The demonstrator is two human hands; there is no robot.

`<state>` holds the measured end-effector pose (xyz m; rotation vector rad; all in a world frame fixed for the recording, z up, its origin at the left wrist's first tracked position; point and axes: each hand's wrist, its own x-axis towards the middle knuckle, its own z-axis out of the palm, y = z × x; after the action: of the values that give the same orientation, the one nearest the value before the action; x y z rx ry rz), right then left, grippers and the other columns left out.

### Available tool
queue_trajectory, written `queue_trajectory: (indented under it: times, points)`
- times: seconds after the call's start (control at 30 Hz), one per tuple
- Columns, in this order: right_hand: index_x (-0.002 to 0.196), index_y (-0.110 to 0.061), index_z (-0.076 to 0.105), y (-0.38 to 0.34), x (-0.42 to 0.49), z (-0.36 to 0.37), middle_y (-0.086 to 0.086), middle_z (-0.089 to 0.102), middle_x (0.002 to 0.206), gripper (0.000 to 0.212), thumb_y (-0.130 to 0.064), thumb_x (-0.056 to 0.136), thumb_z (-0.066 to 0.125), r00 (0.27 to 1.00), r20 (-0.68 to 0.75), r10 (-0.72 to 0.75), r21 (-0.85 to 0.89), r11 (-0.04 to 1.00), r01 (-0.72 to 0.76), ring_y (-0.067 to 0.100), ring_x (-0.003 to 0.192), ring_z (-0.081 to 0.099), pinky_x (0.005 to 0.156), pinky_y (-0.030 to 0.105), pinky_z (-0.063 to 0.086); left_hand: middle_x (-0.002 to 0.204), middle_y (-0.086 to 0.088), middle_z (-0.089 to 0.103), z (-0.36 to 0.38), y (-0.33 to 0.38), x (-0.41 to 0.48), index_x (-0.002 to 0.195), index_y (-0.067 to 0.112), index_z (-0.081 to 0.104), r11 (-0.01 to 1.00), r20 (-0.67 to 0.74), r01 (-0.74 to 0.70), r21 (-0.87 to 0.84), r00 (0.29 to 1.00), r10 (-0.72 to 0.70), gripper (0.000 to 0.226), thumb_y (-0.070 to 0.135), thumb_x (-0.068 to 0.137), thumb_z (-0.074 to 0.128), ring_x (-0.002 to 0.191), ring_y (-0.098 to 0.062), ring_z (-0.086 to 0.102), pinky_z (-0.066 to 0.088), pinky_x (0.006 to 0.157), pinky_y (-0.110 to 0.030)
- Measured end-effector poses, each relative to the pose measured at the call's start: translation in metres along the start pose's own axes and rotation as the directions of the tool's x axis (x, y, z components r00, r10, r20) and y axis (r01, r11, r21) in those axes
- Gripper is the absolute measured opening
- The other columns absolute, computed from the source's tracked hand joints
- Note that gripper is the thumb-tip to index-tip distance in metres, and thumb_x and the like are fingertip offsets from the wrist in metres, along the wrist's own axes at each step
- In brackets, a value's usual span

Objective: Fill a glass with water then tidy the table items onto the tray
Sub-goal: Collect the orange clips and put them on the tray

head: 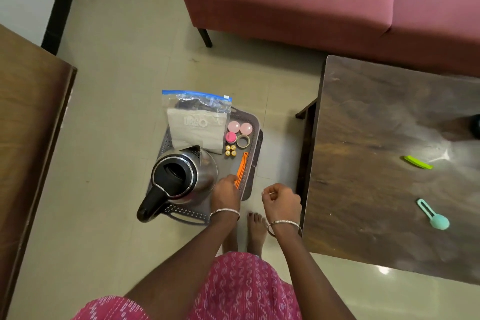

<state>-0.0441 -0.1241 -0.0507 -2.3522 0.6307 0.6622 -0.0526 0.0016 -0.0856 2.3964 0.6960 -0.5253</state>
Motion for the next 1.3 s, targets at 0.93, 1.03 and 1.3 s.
queue_trajectory:
  times: [0.93, 1.03, 1.3]
  points:
    - [0.094, -0.021, 0.074, 0.257, -0.087, -0.294, 0.005, 0.075, 0.094, 0.015, -0.027, 0.085, 0.064, 0.985, -0.161, -0.056, 0.121, 0.990, 0.076, 0.027, 0.096, 0.068, 0.080, 0.031, 0.051, 0.094, -0.005, 0.074, 0.113, 0.258, -0.290, 0.096, 0.015, 0.072, 0.924, 0.141, -0.372, -0.088, 0.914, 0.381, 0.017, 0.014, 0.086, 0.058, 0.091, -0.025, 0.067, 0.052, 0.083, -0.035]
    - [0.094, -0.021, 0.074, 0.305, -0.092, -0.339, 0.005, 0.075, 0.094, 0.016, -0.028, 0.084, 0.063, 0.979, -0.203, -0.027, 0.125, 0.991, 0.053, 0.028, 0.095, 0.068, 0.081, 0.032, 0.053, 0.095, -0.008, 0.074, 0.152, 0.299, -0.327, 0.096, 0.016, 0.072, 0.898, 0.150, -0.434, -0.073, 0.885, 0.440, 0.016, 0.016, 0.086, 0.060, 0.093, -0.028, 0.067, 0.052, 0.082, -0.036]
    - [0.085, -0.020, 0.076, 0.418, -0.097, -0.441, 0.001, 0.076, 0.082, 0.011, -0.020, 0.081, 0.065, 0.920, -0.351, 0.173, 0.279, 0.958, -0.074, 0.021, 0.083, 0.071, 0.073, 0.027, 0.052, 0.090, -0.004, 0.074, 0.227, 0.404, -0.392, 0.092, 0.018, 0.072, 0.814, 0.252, -0.571, -0.109, 0.776, 0.578, 0.014, 0.013, 0.085, 0.060, 0.088, -0.022, 0.068, 0.045, 0.074, -0.023]
